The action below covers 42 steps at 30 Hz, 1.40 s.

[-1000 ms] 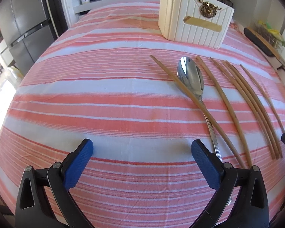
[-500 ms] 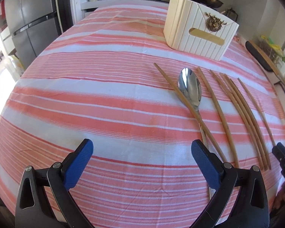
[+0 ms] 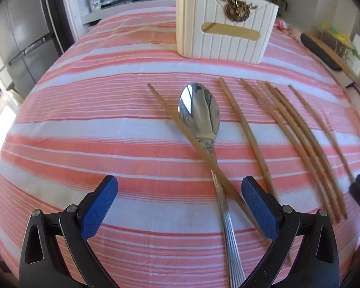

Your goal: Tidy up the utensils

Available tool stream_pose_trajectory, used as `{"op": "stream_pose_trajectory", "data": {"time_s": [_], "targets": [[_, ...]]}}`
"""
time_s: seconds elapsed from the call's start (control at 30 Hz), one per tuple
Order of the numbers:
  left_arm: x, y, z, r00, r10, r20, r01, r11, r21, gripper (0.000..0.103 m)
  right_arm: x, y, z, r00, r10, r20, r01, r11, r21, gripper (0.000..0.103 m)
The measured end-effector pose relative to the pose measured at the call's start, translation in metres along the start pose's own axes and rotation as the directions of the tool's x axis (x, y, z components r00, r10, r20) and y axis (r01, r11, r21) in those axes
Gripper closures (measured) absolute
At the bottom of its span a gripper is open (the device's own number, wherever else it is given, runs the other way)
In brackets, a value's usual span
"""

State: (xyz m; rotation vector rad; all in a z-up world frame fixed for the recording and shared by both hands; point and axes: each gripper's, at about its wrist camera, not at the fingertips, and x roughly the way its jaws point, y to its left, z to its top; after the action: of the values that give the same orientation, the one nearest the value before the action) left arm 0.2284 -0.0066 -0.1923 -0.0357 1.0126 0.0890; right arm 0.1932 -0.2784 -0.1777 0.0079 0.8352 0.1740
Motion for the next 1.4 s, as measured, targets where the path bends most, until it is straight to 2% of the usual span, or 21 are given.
{"op": "stream_pose_trajectory", "data": {"time_s": [0.27,0.43,0.63,0.83,0.97,1.27,1.33,1.4], "targets": [[-0.008,0.031,-0.013,0.999,-0.042,0.009,0.042,0.998,-0.041,0.000,-0.001,-0.003,0.000,1.000,0.010,0.005,-0.010,1.000,0.013,0.045],[-0.012,0.036,-0.017,0.998,-0.057,0.012,0.057,0.998,-0.039,0.000,-0.001,-0.003,0.001,1.000,0.010,0.002,-0.010,1.000,0.013,0.045],[-0.022,0.046,-0.015,0.991,-0.123,0.050,0.127,0.987,-0.102,0.000,-0.001,-0.002,0.000,1.000,0.003,0.002,-0.003,1.000,0.011,0.045],[-0.007,0.050,-0.006,0.999,-0.040,0.026,0.044,0.990,-0.132,0.000,0.000,-0.003,0.000,1.000,0.009,0.000,-0.009,1.000,0.009,0.045],[-0.002,0.043,-0.009,0.999,0.032,0.009,-0.032,0.997,-0.071,0.000,0.000,-0.003,0.000,1.000,0.009,0.000,-0.009,1.000,0.009,0.045],[-0.007,0.056,-0.013,0.999,0.009,-0.038,-0.010,1.000,-0.021,0.000,-0.004,-0.011,0.001,0.999,0.052,0.006,-0.052,0.997,0.049,0.045],[-0.008,0.057,-0.015,0.999,0.003,-0.042,-0.004,1.000,-0.001,0.000,-0.007,-0.013,0.008,0.996,0.091,-0.008,-0.091,0.995,0.039,0.045],[-0.008,0.057,-0.016,0.999,-0.006,-0.046,0.007,1.000,0.016,0.000,-0.011,-0.015,0.024,0.996,0.088,-0.017,-0.088,0.996,-0.001,0.045]]}}
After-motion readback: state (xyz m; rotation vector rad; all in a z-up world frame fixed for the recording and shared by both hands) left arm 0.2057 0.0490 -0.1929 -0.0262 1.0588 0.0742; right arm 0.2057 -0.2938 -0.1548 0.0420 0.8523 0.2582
